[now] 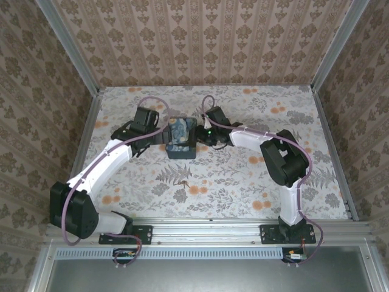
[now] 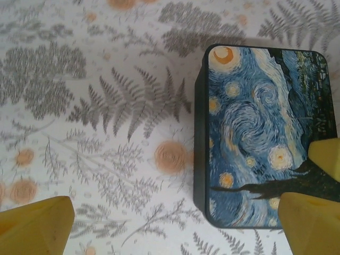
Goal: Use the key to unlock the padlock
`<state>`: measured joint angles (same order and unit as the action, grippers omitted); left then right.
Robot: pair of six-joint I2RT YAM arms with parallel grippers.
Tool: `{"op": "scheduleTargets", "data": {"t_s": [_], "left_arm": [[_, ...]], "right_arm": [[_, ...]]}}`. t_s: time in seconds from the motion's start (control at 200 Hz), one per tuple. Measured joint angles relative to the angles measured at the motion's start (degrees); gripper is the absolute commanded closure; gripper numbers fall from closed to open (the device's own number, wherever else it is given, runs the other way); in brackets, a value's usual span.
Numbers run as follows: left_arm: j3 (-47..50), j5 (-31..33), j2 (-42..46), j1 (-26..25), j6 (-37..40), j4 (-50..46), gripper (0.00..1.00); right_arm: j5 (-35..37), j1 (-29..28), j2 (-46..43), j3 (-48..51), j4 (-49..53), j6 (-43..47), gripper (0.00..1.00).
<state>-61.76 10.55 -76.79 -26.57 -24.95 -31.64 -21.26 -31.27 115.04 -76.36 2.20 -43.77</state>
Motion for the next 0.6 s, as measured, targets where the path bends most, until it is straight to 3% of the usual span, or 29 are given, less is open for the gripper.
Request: {"op": "scheduleTargets", "data": {"t_s": [0.145,0.255,0.505,0.6], "left_arm": [[4.24,0.0,2.6,0.0,-3.89,-2.89,0.01],[7.28,-0.07,5.05,0.13,-6.62,-4.94,0.01],[8.61,-4.9,9.6,8.17,-9.53,-8.13,0.02],[8.87,-6.99,10.69,10.03,-9.62,-9.51,0.03]], "right_arm": [[-0.61,-1.18,-1.92,2.64,-0.63,-3.02,0.4],[-0.55,-0.98,-6.27,4.13,3.28,0.37,0.37],[-1.6,-2.58,-18.62,7.37,13.09,17.4,0.62],[-1.9,-6.69,-18.67,10.45,14.29,21.27,0.64]]}}
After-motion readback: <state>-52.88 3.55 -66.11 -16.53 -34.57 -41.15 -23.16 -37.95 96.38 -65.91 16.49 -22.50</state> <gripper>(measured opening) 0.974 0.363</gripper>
